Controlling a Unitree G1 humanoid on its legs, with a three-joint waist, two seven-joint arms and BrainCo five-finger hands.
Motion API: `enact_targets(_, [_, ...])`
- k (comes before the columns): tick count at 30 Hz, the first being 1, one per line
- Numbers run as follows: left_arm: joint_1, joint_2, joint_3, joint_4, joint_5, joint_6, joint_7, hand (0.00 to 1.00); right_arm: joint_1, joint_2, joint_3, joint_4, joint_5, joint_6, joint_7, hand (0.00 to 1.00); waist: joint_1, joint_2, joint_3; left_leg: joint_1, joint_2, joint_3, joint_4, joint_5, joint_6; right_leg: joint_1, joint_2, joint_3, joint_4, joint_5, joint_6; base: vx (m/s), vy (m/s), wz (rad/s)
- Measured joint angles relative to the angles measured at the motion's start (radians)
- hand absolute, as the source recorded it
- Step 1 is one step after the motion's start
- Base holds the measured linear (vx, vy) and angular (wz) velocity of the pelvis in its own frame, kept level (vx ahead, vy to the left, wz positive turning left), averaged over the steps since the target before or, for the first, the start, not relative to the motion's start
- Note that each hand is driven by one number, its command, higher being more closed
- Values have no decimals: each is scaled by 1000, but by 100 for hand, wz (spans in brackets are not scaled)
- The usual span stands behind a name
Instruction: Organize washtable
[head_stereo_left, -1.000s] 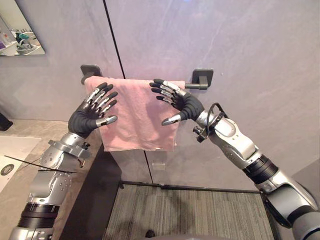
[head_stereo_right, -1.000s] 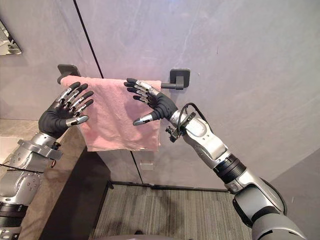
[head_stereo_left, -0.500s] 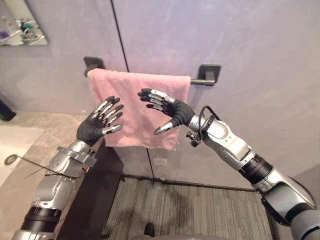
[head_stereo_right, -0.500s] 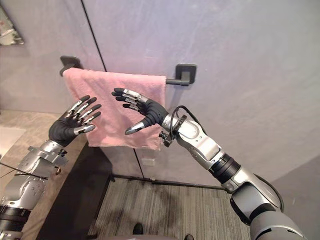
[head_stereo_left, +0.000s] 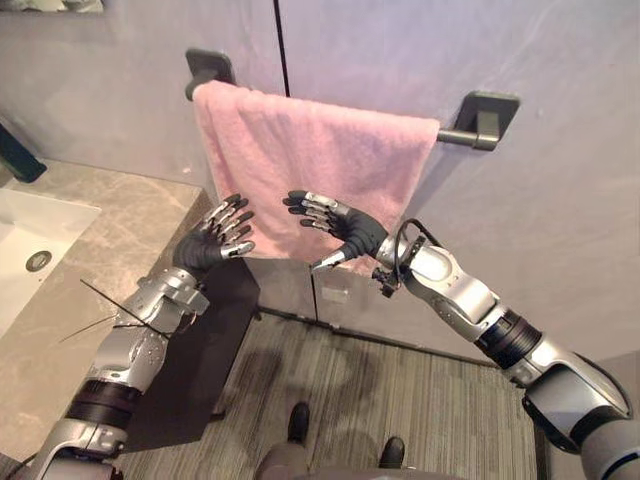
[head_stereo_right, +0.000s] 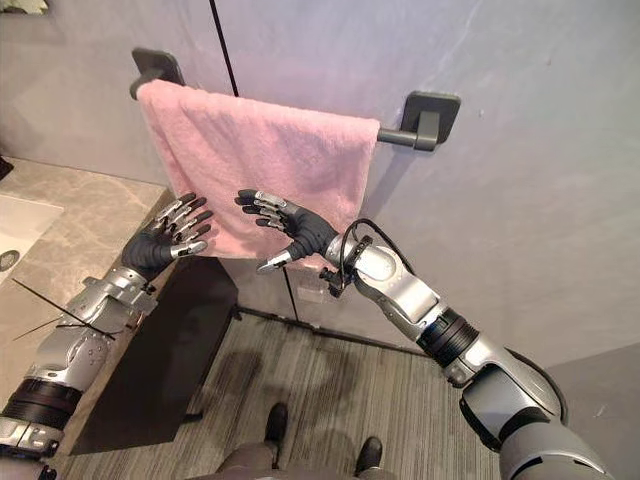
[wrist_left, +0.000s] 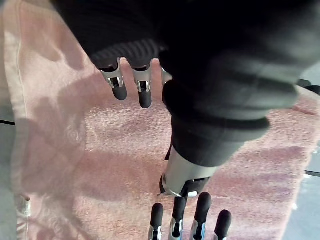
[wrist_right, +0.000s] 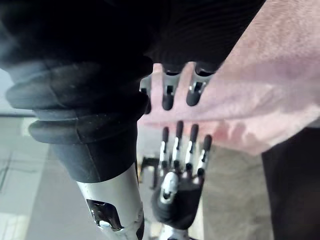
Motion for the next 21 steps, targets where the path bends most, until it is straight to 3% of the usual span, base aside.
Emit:
enact_targets(8, [-178, 2, -62, 73, 17, -1, 35, 0, -99, 25, -58, 40, 1, 12, -53, 0, -7, 20, 63, -33, 7, 58, 1, 6, 0, -76, 1, 61, 18, 7, -9, 16, 8, -23])
enact_targets(17, [-264, 5, -73, 129, 39, -6, 66, 0, -137, 47, -77, 86, 4, 12, -73, 0, -23, 39, 87, -55, 18, 104, 1, 7, -1, -127, 12, 111, 19, 25, -20, 3, 0, -16])
enact_targets(21, [-294, 14, -71, 150, 57, -6, 85, 0, -172, 87, -92, 113, 11, 12, -86, 0, -23, 33, 105, -56, 24, 155, 1, 7, -1, -154, 18, 163, 15, 50, -24, -56, 12, -38])
